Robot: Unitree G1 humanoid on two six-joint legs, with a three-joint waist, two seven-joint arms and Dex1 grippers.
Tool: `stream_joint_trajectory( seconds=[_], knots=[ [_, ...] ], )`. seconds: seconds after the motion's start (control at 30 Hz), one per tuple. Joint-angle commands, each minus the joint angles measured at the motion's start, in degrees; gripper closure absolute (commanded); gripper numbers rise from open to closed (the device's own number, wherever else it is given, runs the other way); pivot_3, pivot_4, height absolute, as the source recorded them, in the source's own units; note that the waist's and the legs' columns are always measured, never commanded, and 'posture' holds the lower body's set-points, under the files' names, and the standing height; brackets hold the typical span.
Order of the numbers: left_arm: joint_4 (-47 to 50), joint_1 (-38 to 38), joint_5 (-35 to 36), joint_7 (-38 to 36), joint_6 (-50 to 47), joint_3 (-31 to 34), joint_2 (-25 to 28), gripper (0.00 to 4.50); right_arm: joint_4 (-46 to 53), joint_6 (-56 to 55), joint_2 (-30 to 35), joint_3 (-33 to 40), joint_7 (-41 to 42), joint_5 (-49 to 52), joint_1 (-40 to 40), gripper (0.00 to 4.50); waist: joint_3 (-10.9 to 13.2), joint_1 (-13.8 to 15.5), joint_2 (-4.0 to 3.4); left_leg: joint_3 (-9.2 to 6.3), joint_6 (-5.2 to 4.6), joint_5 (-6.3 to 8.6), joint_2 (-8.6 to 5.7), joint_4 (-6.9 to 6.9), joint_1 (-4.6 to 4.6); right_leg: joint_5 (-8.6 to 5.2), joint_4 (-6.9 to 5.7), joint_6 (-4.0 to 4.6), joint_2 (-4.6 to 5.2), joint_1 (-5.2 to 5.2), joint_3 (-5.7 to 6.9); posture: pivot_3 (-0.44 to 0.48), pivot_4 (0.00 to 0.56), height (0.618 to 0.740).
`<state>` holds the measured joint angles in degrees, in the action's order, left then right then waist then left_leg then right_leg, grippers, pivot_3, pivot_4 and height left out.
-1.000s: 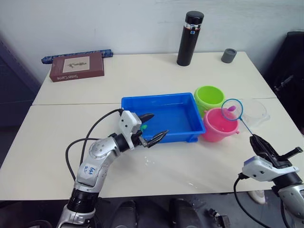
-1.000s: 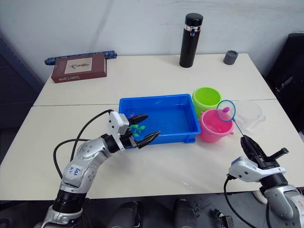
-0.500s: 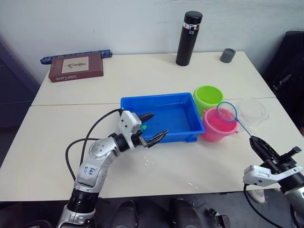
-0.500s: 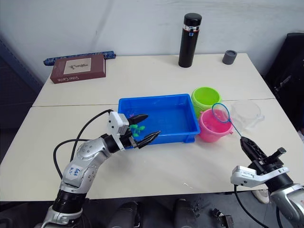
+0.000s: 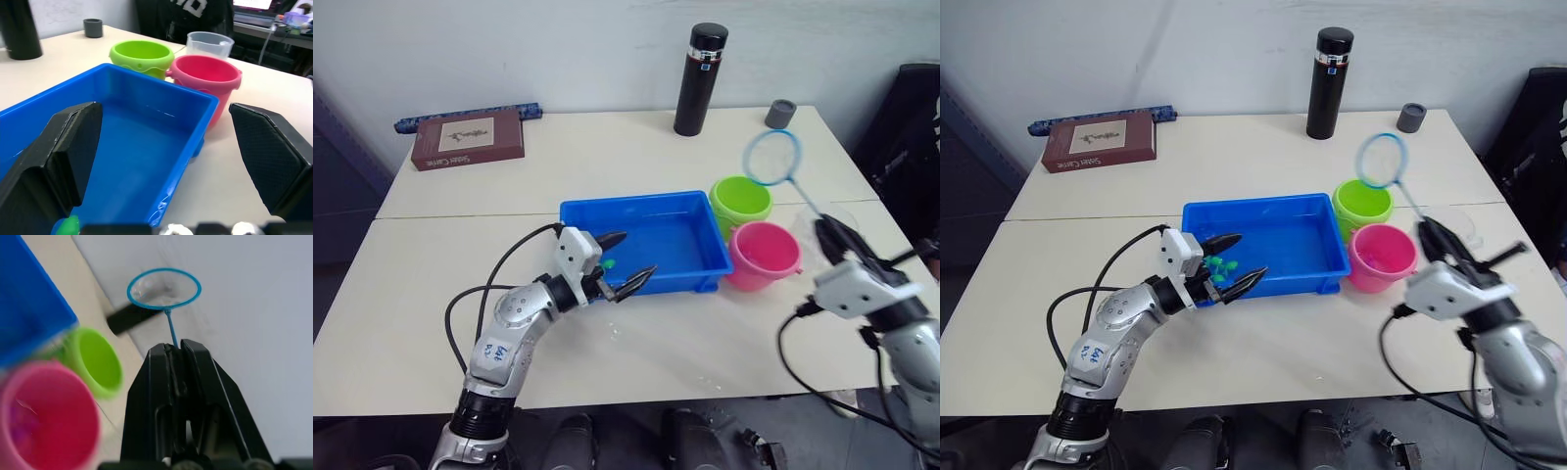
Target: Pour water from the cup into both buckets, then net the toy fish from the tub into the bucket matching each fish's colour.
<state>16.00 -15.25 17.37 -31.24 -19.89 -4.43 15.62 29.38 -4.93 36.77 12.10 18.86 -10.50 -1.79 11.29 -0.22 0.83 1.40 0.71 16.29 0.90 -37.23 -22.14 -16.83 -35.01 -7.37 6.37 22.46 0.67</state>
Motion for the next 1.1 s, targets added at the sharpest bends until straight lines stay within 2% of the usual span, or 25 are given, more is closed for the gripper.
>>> stream_joint_trajectory(
  seconds=[0.03, 0.17, 0.4, 0.57, 0.77, 1.1],
  knots=[
    [4.9, 2.0, -0.3, 2.2, -0.9, 1.8, 1.2, 0.04, 4.9, 11.7, -1.4, -4.1, 6.0, 9.2, 4.7, 4.5, 0.0, 0.1, 0.0, -0.05, 0.0, 0.0, -0.01, 0.0, 0.0, 0.0, -0.01, 0.0, 0.0, 0.0, 0.0, 0.0, 0.15, 0.74],
    [8.0, 4.0, 0.2, 5.5, -4.1, 3.6, 1.3, 0.04, 4.5, 19.0, -0.5, -6.4, 12.2, 15.3, 9.6, 4.5, 0.0, 0.5, 0.0, -0.26, -0.02, 0.01, -0.09, -0.03, -0.1, 0.0, 0.03, 0.0, 0.09, 0.01, 0.05, 0.0, 0.15, 0.74],
    [15.2, 10.0, 0.1, 9.1, -5.8, 6.4, 1.7, 0.04, -4.7, 19.2, 0.6, -8.9, 19.6, 19.4, 18.8, 4.5, 0.0, 0.1, 0.0, -0.44, -0.06, 0.03, -0.06, -0.02, -0.05, 0.0, 0.02, 0.01, 0.09, 0.03, 0.03, 0.0, 0.15, 0.74],
    [18.7, 13.7, 0.0, 11.1, -6.1, 7.3, 1.4, 0.04, -10.3, 19.8, 2.5, -11.3, 28.1, 23.2, 22.4, 4.5, 0.0, 0.1, 0.0, -0.41, -0.04, 0.02, -0.05, 0.01, -0.04, -0.02, 0.01, 0.04, 0.07, 0.04, 0.04, 0.0, 0.15, 0.74],
    [21.9, 18.1, -0.4, 12.8, -5.4, 7.8, 1.4, 0.04, -16.5, 16.2, 2.7, -15.8, 34.8, 22.8, 25.2, 4.5, 0.0, 0.1, 0.0, -0.38, -0.04, 0.02, -0.07, 0.0, -0.05, -0.02, 0.01, 0.04, 0.1, 0.04, 0.03, 0.0, 0.15, 0.74],
    [22.8, 21.9, -0.9, 13.6, -2.9, 8.1, 1.2, 0.04, -21.5, 13.4, -0.2, -21.0, 38.6, 21.4, 30.3, 4.5, 0.0, 0.1, 0.0, -0.38, -0.03, 0.03, -0.04, 0.01, -0.03, -0.03, 0.01, 0.07, 0.09, 0.05, 0.05, 0.0, 0.15, 0.74]
  ],
)
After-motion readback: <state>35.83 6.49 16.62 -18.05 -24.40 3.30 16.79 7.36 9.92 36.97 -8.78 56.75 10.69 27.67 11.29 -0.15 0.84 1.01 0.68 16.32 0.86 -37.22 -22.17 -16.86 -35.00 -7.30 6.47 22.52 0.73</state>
